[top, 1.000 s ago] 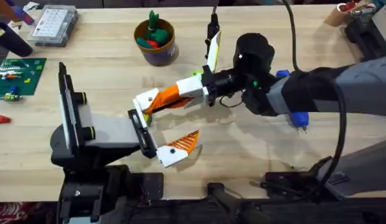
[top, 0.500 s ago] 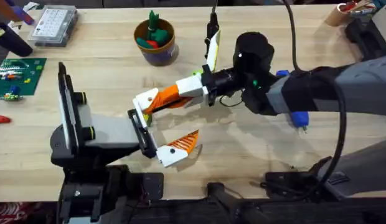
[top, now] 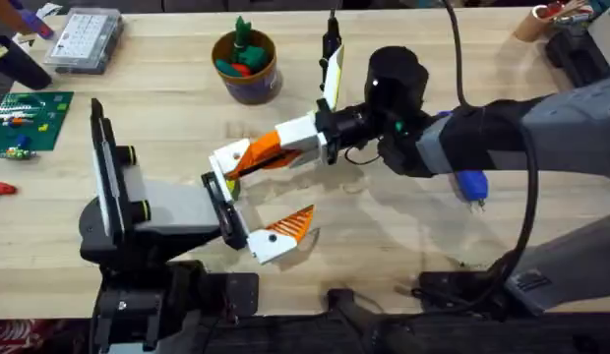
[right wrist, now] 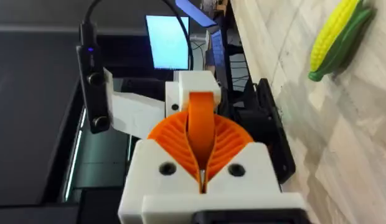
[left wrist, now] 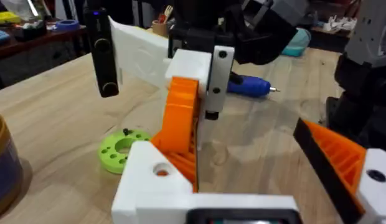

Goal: Pick up the gripper from the table and insert it into the empty holder that is missing its gripper. Then pick up a screw, insert it into the mounting hole, and use the screwdriver to tighten it. Finally, clean up the table by picking up the vegetable and placing it into the bucket.

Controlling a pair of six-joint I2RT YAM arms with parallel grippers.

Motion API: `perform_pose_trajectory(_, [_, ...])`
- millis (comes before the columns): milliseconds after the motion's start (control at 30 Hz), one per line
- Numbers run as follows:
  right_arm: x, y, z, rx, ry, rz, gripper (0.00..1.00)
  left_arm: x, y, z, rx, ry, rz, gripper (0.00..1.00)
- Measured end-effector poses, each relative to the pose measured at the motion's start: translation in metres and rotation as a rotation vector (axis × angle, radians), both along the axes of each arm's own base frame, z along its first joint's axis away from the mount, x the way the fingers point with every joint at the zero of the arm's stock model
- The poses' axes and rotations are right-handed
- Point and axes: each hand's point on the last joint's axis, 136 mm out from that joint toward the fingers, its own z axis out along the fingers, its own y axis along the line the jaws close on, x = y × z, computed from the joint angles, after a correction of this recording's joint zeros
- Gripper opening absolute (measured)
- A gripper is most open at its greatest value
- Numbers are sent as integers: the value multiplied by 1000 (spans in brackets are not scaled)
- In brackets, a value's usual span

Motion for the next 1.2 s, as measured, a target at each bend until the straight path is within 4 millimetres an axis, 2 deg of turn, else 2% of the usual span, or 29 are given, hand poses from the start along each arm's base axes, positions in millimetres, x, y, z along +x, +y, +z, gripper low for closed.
perform_pose_trajectory(1200, [3, 5, 0, -2, -7, -28, 18, 1, 1, 0, 1, -1, 9, 986])
